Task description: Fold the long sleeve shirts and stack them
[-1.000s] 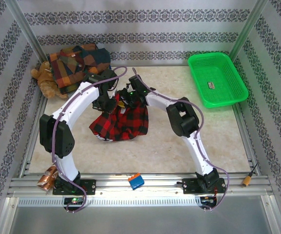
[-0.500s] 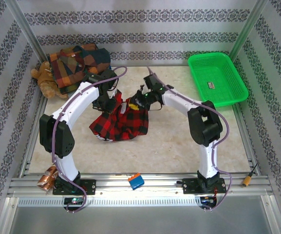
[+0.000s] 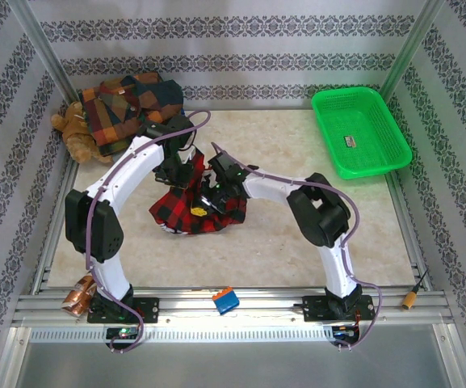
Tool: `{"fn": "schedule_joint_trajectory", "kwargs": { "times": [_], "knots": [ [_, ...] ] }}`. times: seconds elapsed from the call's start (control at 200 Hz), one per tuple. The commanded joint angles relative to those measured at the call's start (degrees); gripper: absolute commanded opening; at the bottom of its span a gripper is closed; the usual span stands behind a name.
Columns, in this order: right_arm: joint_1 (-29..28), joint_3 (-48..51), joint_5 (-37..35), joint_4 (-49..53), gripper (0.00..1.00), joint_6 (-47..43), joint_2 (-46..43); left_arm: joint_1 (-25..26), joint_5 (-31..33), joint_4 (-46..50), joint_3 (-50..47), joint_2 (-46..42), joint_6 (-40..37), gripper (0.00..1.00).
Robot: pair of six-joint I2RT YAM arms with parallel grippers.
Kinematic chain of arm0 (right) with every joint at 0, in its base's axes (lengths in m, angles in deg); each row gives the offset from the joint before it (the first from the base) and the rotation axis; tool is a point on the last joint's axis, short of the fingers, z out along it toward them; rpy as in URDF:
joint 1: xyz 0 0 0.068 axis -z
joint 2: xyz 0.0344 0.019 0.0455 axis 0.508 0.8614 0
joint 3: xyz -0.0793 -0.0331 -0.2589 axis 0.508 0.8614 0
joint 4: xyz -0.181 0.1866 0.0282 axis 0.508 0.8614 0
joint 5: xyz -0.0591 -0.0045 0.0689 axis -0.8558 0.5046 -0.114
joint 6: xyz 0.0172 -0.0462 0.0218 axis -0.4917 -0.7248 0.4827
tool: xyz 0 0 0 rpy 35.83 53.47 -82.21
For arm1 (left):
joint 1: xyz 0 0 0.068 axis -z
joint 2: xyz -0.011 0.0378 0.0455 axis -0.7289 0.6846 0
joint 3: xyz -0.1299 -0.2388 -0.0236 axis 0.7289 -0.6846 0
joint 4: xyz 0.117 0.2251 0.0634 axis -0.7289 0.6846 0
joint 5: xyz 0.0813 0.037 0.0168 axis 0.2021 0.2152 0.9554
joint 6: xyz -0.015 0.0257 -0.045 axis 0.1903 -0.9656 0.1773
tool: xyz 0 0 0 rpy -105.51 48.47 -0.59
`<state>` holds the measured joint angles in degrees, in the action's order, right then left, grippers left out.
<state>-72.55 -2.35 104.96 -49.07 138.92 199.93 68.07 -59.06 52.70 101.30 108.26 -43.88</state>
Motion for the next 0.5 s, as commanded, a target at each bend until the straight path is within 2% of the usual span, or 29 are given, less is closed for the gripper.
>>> {"fn": "schedule_joint_trajectory", "kwargs": {
  "times": [0.0, 0.105, 0.23, 0.365, 0.495],
  "knots": [
    [-2.7, 0.5, 0.9, -5.2, 0.08, 5.0, 3.0, -0.9, -2.3, -1.4, -0.6, -2.2, 0.8, 0.0],
    [-3.2, 1.9, 0.7, -13.9, 0.08, 10.7, 4.9, -1.0, -3.8, -1.8, -0.7, -2.6, 1.3, 0.0],
    [-4.5, -0.8, 1.5, -21.3, 0.11, 16.6, 7.2, -1.2, -5.3, -1.9, -0.8, -3.2, 1.5, 0.0],
    [-4.7, -2.2, 2.5, -23.2, 0.2, 18.0, 7.6, -1.4, -6.6, -2.4, -1.7, -3.9, 2.0, 0.0],
    [-2.5, 4.3, 2.5, -23.9, 0.29, 17.6, 4.3, -1.7, -6.4, -2.7, -3.2, -4.6, 1.7, 0.0]
  ]
}}
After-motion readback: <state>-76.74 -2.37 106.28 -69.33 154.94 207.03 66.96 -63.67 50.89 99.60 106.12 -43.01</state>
